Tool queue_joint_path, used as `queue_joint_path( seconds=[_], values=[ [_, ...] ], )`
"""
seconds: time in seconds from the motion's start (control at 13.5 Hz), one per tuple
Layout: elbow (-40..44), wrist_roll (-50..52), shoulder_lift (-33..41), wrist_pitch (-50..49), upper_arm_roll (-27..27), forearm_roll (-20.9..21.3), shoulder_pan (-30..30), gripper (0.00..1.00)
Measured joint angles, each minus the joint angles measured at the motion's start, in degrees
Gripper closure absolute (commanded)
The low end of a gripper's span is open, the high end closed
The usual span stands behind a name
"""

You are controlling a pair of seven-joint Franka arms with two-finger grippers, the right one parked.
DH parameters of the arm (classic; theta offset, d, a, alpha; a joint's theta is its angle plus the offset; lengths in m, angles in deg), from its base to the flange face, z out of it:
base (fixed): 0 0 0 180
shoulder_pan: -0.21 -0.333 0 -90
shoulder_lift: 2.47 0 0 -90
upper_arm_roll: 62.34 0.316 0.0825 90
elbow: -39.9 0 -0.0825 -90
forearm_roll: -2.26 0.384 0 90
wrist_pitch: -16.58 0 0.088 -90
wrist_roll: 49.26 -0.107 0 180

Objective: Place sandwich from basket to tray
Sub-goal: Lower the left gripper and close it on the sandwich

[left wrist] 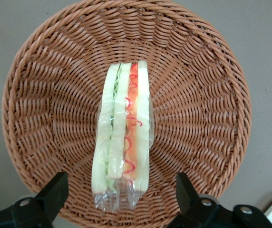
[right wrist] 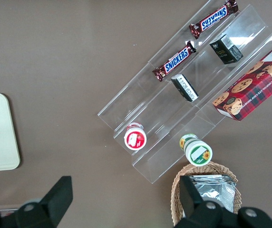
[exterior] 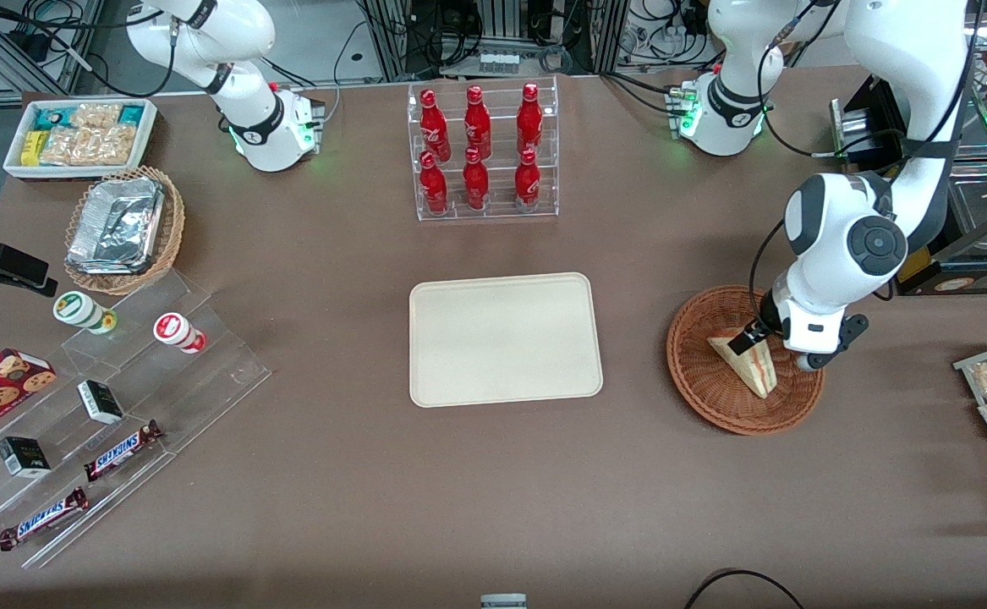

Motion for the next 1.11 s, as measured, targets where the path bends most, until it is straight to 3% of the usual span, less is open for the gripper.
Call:
queue_joint_path(
  seconds=[0.37, 0.44, 0.52, 0.59, 1.11],
  values=[
    [-0.09, 1.6, -3.38, 3.16, 0.18, 0.0, -0.03, 0.03],
    [-0.09, 1.67, -3.72, 3.23, 0.19, 0.0, -0.03, 0.41],
    [-0.08, 1.7, -3.95, 3.22, 0.19, 0.0, -0.04, 0.87],
    [-0.09, 1.75, -4.07, 3.15, 0.2, 0.0, -0.07, 1.0],
    [0.22, 1.71, -3.79, 1.76, 0.22, 0.09, -0.16, 1.0]
  ],
)
